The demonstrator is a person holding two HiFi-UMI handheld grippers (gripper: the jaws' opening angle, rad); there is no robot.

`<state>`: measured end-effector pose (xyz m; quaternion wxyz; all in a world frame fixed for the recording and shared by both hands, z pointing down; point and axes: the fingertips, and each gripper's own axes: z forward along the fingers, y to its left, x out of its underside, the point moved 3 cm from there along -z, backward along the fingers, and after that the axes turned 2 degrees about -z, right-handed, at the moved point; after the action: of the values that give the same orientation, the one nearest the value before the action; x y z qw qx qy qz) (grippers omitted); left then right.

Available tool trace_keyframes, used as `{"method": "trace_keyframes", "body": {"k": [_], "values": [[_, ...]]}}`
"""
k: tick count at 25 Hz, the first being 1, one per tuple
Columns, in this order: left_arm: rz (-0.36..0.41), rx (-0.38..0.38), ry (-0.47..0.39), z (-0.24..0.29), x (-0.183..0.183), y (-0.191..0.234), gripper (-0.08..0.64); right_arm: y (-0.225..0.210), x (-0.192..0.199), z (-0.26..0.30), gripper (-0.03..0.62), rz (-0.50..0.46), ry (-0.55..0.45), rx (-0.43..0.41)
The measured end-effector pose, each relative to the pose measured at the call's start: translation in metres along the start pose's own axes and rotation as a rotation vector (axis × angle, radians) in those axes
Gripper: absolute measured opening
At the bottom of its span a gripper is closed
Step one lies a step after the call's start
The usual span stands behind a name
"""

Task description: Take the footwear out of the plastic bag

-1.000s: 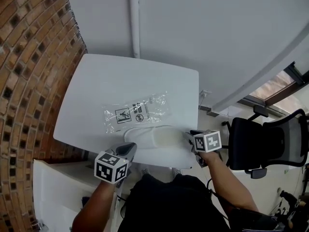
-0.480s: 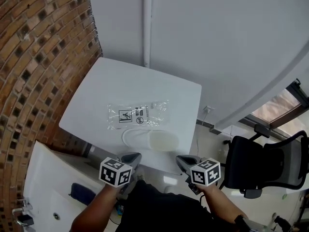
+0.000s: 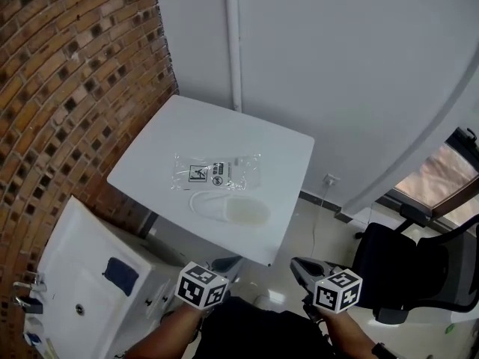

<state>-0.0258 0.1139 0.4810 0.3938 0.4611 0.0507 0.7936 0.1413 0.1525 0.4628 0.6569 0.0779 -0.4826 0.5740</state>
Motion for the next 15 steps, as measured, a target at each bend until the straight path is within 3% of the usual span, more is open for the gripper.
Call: {"method": "trace_keyframes", "body": {"k": [7,12,15], "values": [[-0.074,-0.08,-0.009,-0.025,0.046,-0.047,0.008,0.018,0.037,-0.015,0.002,-0.005,0.012,-0.128],[-0.08,-0.155,-0.035,-0.051,0.056,-0.043,0.008,0.047,0.026,-0.012,0.0,-0.138,0.018,-0.205],[-0.085,-0.156,-0.048,-0.06,0.054,-0.04,0.008,0.06,0.019,-0.015,0.0,-0.18,0.005,-0.207]]}}
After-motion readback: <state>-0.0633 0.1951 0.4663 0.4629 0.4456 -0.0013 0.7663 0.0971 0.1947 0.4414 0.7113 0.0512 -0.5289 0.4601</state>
